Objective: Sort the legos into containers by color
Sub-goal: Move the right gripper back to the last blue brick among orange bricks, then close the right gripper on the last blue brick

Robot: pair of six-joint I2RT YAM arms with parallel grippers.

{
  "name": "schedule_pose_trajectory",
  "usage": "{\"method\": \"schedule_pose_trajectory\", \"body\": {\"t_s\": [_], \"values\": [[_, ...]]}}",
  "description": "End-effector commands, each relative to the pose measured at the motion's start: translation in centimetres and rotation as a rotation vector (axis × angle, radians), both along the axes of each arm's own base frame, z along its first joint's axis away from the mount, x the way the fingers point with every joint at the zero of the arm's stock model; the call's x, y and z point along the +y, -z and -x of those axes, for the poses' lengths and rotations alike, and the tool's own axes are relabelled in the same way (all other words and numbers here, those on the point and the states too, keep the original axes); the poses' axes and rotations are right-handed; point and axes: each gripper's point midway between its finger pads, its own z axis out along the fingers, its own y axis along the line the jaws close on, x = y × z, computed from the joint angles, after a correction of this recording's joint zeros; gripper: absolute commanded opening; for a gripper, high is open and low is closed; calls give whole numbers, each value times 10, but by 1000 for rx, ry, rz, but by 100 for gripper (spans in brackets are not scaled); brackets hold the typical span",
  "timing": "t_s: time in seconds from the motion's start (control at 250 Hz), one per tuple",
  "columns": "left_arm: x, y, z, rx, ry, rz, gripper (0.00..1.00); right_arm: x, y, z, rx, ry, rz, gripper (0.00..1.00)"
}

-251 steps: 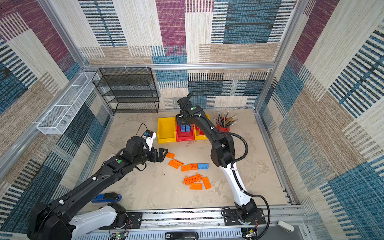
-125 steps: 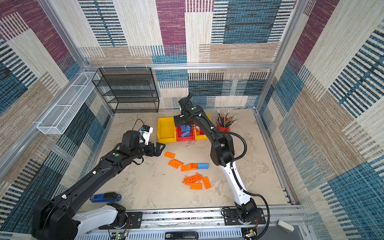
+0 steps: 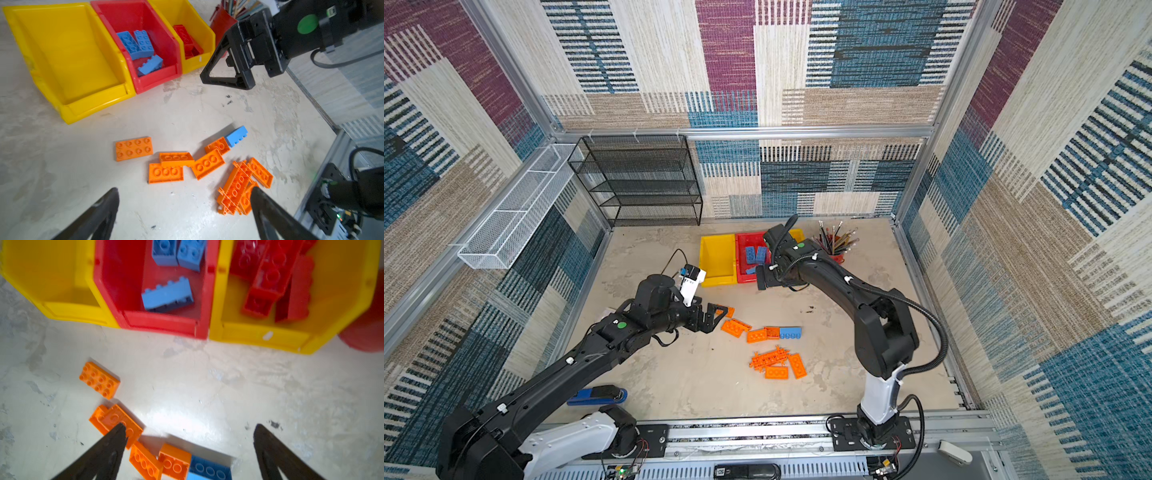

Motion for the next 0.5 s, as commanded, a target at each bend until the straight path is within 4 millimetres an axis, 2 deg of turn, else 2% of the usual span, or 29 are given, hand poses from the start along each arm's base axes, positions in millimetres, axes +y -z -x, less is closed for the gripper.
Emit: {"method": "schedule_pose_trajectory", "body": {"t_s": [0.0, 0.132, 0.24, 0.364, 0.496], "values": [[-10, 7, 15, 15, 5, -12, 99, -7, 11, 25, 10, 67, -56, 96], [-24, 14, 38, 46, 38, -4, 99, -21, 36, 68, 74, 91, -58, 94], [-25, 18, 52, 48, 44, -12, 99, -28, 52, 92, 110, 103, -74, 94], [-18, 18, 62, 41, 40, -23, 99, -33, 61, 107, 131, 107, -85, 91], [-10, 15, 63, 14, 17, -22, 99, -37, 68, 110, 141, 109, -75, 92]]}}
